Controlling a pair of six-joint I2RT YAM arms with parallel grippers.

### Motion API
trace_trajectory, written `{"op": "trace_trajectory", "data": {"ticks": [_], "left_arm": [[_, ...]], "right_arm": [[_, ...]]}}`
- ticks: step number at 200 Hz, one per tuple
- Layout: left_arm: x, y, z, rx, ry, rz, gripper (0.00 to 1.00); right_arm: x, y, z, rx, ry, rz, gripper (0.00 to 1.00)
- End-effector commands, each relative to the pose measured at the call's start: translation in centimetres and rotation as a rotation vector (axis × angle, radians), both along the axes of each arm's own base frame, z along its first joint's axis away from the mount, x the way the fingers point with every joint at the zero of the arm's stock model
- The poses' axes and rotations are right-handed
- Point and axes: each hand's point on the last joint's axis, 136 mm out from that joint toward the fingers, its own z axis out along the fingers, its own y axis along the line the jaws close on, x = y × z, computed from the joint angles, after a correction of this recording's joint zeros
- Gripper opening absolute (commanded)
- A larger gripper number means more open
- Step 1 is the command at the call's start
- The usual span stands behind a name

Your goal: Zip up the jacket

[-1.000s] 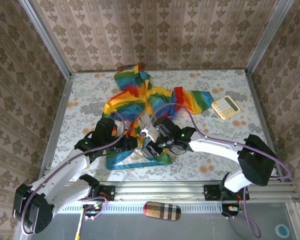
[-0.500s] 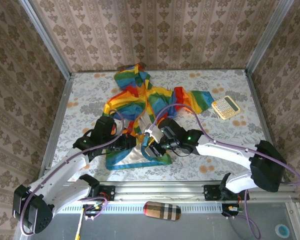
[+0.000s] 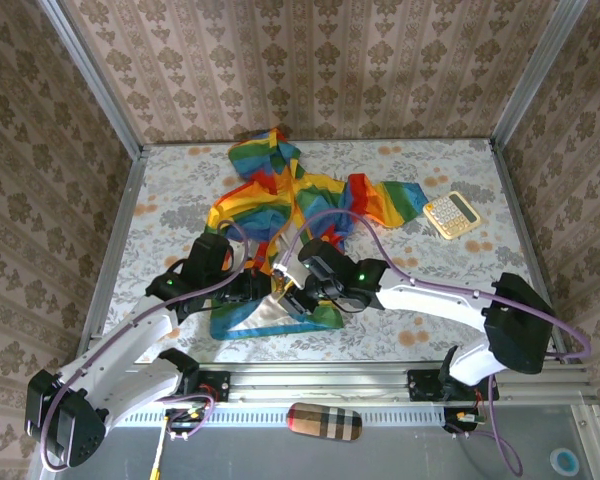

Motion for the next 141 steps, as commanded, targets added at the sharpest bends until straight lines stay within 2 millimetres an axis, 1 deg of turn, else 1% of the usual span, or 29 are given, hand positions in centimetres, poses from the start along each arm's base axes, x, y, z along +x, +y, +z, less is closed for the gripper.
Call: {"op": "trace_trajectory", "data": {"ticks": [1,12,30,58,95,127,141], "left_arm": [[-0.25,-0.27,1.38,-0.021,-0.038,-0.031,0.0],[-0.29,-0.31,1.38,-0.025,-0.037,-0.032,0.0],[-0.37,-0.32,1.38,-0.029,-0.036,-0.034,0.0],[-0.49,-0.19,1.23,-0.026,-0.038,-0.033,0.0],[-0.69,-0.1,1.2,-0.022,-0.039,-0.04,0.0],[-0.82,-0.03,1.2,-0.021,-0.042,-0.044,0.0],[-0.85,-0.02,1.17,-0.021,-0.042,-0.045,0.0]], "right_arm": [[0.65,0.55,0.29,-0.017,-0.033,0.001,0.36],[0.88,0.64,0.1,-0.022,-0.037,-0.006,0.36],[1.14,0.82,-0.03,-0.024,-0.037,-0.011,0.33],[1.14,0.59,-0.1,-0.025,-0.033,-0.019,0.21],[0.98,-0.02,0.03,-0.01,-0.035,-0.02,0.08],[0.93,0.15,0.23,-0.005,-0.03,-0.007,0.03],[1.05,0.23,0.12,-0.007,-0.029,-0.008,0.03]]}}
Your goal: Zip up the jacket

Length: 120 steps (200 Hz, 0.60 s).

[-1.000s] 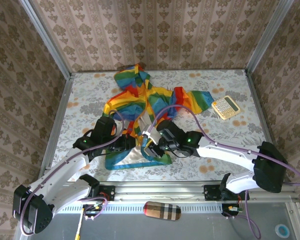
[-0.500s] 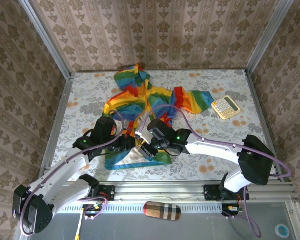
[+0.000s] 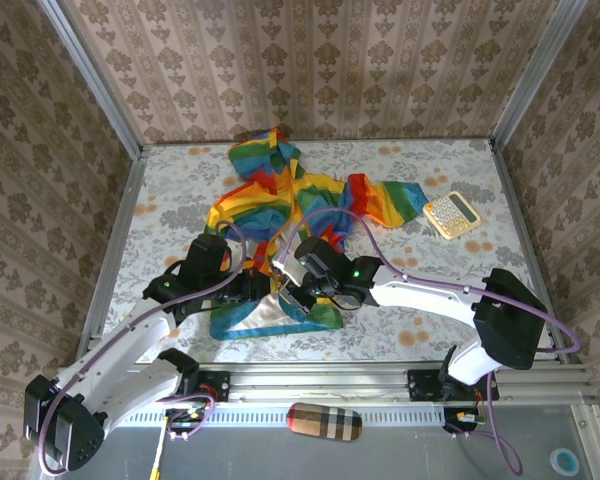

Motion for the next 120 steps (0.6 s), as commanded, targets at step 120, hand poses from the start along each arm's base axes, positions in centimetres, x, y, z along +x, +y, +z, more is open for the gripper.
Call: {"op": "trace_trajectory", "data": {"ticks": [120], "left_arm": [[-1.3,0.1,0.4,0.008,-0.005,-0.062,0.0]], "right_arm": [[1.2,0.5,0.9,-0.024,-0.056,0.0,0.0]]}}
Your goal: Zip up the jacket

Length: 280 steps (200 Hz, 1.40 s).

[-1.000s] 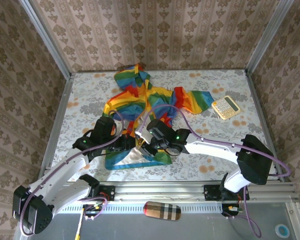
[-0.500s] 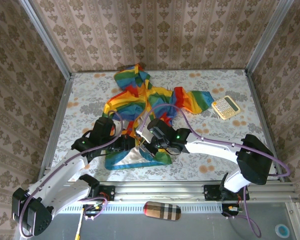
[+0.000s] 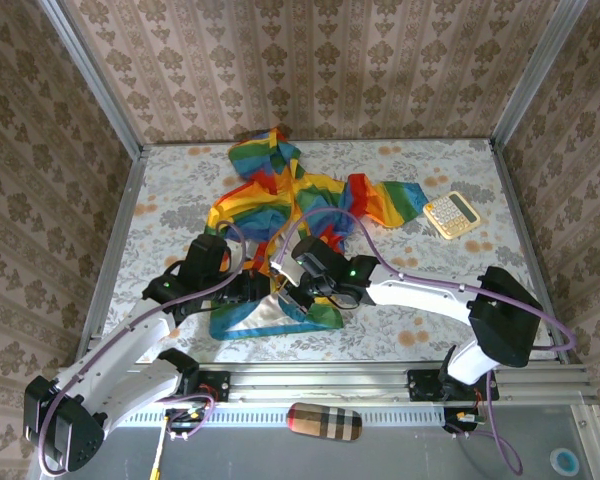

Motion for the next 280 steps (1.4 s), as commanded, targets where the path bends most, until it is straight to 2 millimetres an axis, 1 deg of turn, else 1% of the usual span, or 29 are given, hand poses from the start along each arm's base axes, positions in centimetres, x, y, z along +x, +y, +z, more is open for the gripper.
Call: {"op": "trace_trajectory", "data": {"ticks": [1,26,82,141,187,243,280], "left_arm": [[-1.1,0.1,0.4,0.006,-0.001,-0.047,0.0],[-1.8,0.3,0.1,0.021,0.014,-0.074,0.0],[-3.2,0.7,-0.4,0.043,0.052,-0.128,0.0],[-3.8,1.2,-0.8,0.072,0.065,-0.139,0.0],[-4.2,1.7,-1.1,0.087,0.067,-0.129,0.0],[-4.6,2.3,-1.4,0.105,0.081,-0.114,0.0],[-5.0,2.8,-1.5,0.117,0.082,-0.102,0.0]], "right_arm": [[0.9,0.2,1.2,-0.008,-0.047,-0.01,0.0],[1.1,0.0,1.1,-0.02,-0.036,-0.019,0.0],[2.1,-0.4,0.8,-0.041,0.008,-0.055,0.0],[3.2,-0.7,0.4,-0.055,0.05,-0.1,0.0],[4.9,-1.0,0.3,-0.051,0.037,-0.162,0.0],[7.2,-1.4,1.2,-0.025,0.021,-0.21,0.0],[8.4,-1.6,1.4,-0.015,0.018,-0.233,0.0]]}}
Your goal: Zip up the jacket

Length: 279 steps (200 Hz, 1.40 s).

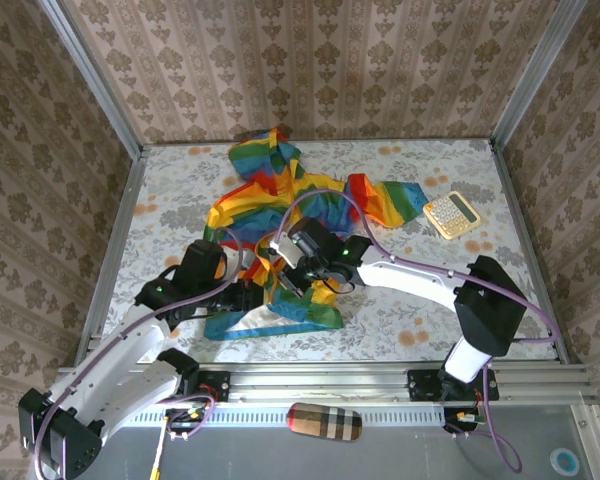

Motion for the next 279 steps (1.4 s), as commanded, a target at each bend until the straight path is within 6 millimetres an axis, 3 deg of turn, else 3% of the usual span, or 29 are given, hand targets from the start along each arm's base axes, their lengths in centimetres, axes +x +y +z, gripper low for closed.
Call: {"op": "trace_trajectory", "data": {"ticks": [1,108,279], "left_arm": [[-2.9,1.1,-0.9,0.039,0.101,-0.038,0.0],[-4.7,2.5,-0.9,0.027,0.121,0.033,0.0],[-5.5,3.0,-2.0,0.061,0.165,0.06,0.0]], "right_arm": [[4.6,-1.2,1.0,-0.003,-0.07,-0.143,0.0],[8.3,-0.5,1.2,0.002,-0.078,-0.176,0.0],[17.9,-2.7,2.0,0.026,-0.115,-0.291,0.0]]}}
